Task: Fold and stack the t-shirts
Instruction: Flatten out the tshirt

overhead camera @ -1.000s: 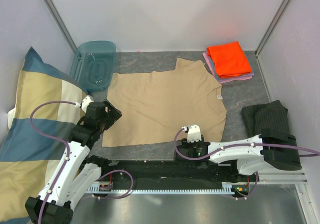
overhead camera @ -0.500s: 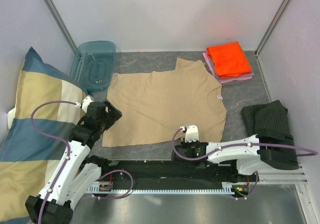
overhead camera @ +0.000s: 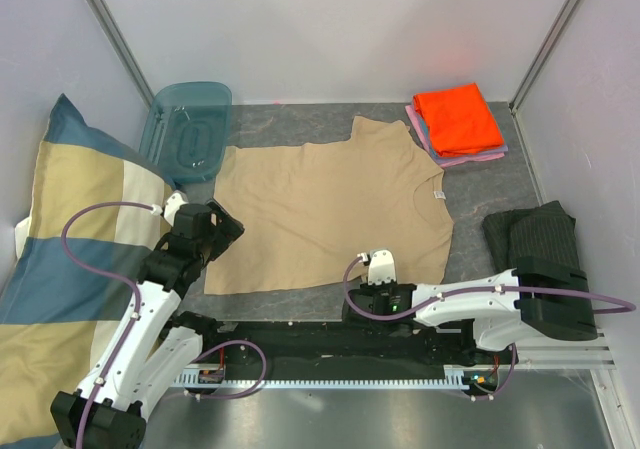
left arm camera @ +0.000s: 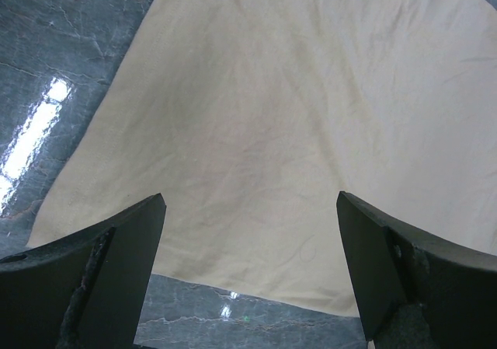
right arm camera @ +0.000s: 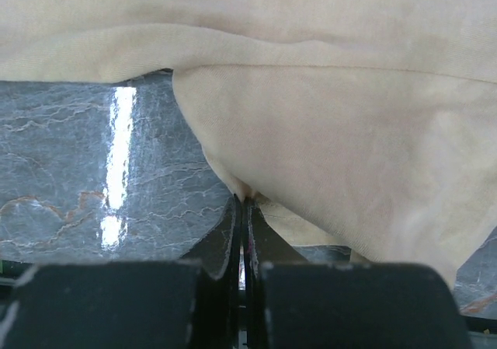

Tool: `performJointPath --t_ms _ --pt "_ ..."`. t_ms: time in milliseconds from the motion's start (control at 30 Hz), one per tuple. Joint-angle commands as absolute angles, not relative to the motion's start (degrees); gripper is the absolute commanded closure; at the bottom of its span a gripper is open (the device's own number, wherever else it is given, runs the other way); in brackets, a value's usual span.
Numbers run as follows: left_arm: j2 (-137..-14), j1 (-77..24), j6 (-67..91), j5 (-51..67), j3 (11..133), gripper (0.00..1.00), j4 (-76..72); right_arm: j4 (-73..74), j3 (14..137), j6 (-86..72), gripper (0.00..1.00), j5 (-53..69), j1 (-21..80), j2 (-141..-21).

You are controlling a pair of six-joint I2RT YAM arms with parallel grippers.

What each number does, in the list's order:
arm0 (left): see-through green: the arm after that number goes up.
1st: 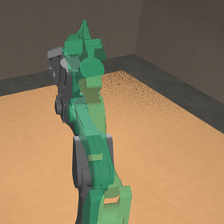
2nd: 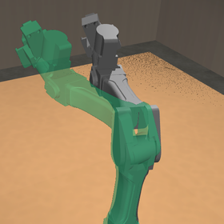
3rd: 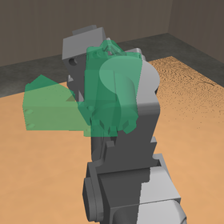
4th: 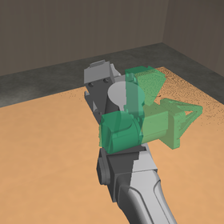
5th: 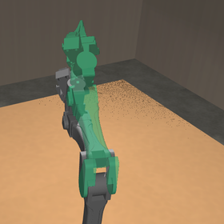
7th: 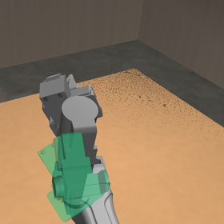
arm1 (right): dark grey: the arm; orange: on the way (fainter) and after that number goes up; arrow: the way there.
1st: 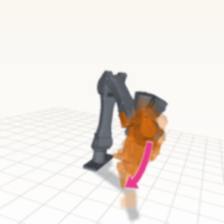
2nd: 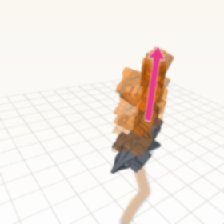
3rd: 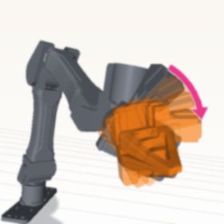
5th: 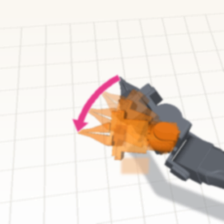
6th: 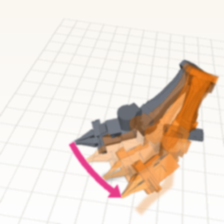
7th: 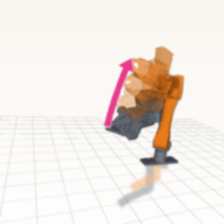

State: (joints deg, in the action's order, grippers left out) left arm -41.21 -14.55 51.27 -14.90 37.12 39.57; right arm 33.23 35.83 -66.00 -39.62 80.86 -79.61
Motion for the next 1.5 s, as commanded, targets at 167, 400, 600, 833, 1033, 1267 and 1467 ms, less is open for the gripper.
performJointPath --t_ms 167,400,600,833,1033,1267,1467 --pt "-40.52 -14.41 50.10 -15.47 36.74 0.00 37.70 32.87 40.34 -61.27 1.00 -31.03 82.87 -80.42" --pt "-40.34 -14.50 50.18 -15.38 36.83 0.00 37.70 35.15 44.47 -60.12 1.00 -29.45 86.04 -81.03" --pt "-40.61 -14.41 50.27 -15.12 36.91 0.00 37.62 36.91 46.05 -60.03 1.00 -28.57 87.45 -81.39" --pt "-41.04 -14.41 49.92 -14.85 37.26 0.00 37.53 41.30 47.98 -63.54 0.14 -36.61 87.71 -76.04" --pt "-42.18 -14.50 46.77 -13.72 38.58 0.00 33.33 41.14 51.94 -56.39 0.02 -46.75 75.62 -69.00" --pt "-54.29 -14.41 38.86 -10.11 44.72 0.00 20.33 26.03 59.56 -33.88 0.02 -34.39 47.84 -78.01" --pt "-74.60 -14.50 34.28 -7.74 55.62 0.01 13.20 17.77 71.86 -26.03 0.02 -24.98 34.38 -93.39"
